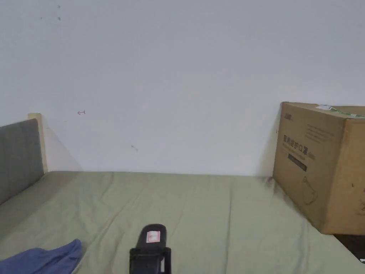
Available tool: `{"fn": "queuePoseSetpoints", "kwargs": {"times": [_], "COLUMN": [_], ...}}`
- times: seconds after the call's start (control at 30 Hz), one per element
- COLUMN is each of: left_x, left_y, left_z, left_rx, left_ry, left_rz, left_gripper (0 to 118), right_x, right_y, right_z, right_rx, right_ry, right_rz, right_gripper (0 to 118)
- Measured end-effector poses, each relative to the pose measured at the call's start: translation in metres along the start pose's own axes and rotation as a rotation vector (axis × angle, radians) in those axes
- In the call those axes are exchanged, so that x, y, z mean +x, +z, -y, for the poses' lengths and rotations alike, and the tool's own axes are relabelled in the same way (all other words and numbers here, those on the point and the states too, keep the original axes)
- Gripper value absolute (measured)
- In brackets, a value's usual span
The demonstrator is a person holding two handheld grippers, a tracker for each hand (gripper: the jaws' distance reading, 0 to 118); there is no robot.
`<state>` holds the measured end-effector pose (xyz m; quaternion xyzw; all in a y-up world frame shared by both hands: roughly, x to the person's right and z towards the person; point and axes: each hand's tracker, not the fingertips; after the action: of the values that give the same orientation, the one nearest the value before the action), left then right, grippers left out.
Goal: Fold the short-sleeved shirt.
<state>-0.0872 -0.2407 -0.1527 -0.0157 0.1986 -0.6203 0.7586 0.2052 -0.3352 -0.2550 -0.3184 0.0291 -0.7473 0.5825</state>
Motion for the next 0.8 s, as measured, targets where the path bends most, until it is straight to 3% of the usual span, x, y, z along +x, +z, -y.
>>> {"fn": "queuePoseSetpoints", "kwargs": {"times": [0.1, 0.13, 0.2, 0.23, 0.3, 0.33, 0.37, 0.47, 0.5, 0.57, 0.8], "left_x": [-0.047, -0.065, -0.078, -0.080, -0.072, -0.070, -0.069, -0.062, -0.062, -0.064, -0.068], "left_y": [-0.015, -0.024, -0.023, -0.020, -0.010, -0.007, -0.003, 0.000, 0.002, 0.004, 0.010], "left_z": [0.011, 0.026, 0.055, 0.068, 0.073, 0.072, 0.073, 0.064, 0.064, 0.067, 0.066], "left_rx": [-0.154, -0.192, -0.164, -0.133, -0.105, -0.128, -0.161, -0.169, -0.158, -0.142, -0.091], "left_ry": [0.647, 0.896, 1.352, 1.506, 1.575, 1.535, 1.457, 1.326, 1.311, 1.305, 1.275], "left_rz": [0.124, 0.154, 0.153, 0.147, 0.072, 0.027, -0.011, -0.035, -0.038, -0.049, -0.091], "left_gripper": [118, 118, 118, 118, 118, 118, 118, 118, 118, 118, 118], "right_x": [-0.045, -0.063, -0.096, -0.105, -0.106, -0.098, -0.088, -0.076, -0.081, -0.086, -0.083], "right_y": [0.011, 0.017, 0.031, 0.040, 0.044, 0.044, 0.044, 0.040, 0.041, 0.045, 0.040], "right_z": [0.009, 0.015, 0.048, 0.070, 0.119, 0.137, 0.149, 0.166, 0.164, 0.159, 0.151], "right_rx": [0.051, 0.069, 0.141, 0.214, 0.403, 0.502, 0.603, 0.695, 0.629, 0.564, 0.561], "right_ry": [0.304, 0.450, 0.836, 1.107, 1.617, 1.807, 1.931, 2.067, 2.022, 1.932, 1.861], "right_rz": [-0.135, -0.207, -0.303, -0.326, -0.309, -0.302, -0.298, -0.353, -0.395, -0.389, -0.350], "right_gripper": [118, 118, 118, 118, 118, 118, 118, 118, 118, 118, 118]}}
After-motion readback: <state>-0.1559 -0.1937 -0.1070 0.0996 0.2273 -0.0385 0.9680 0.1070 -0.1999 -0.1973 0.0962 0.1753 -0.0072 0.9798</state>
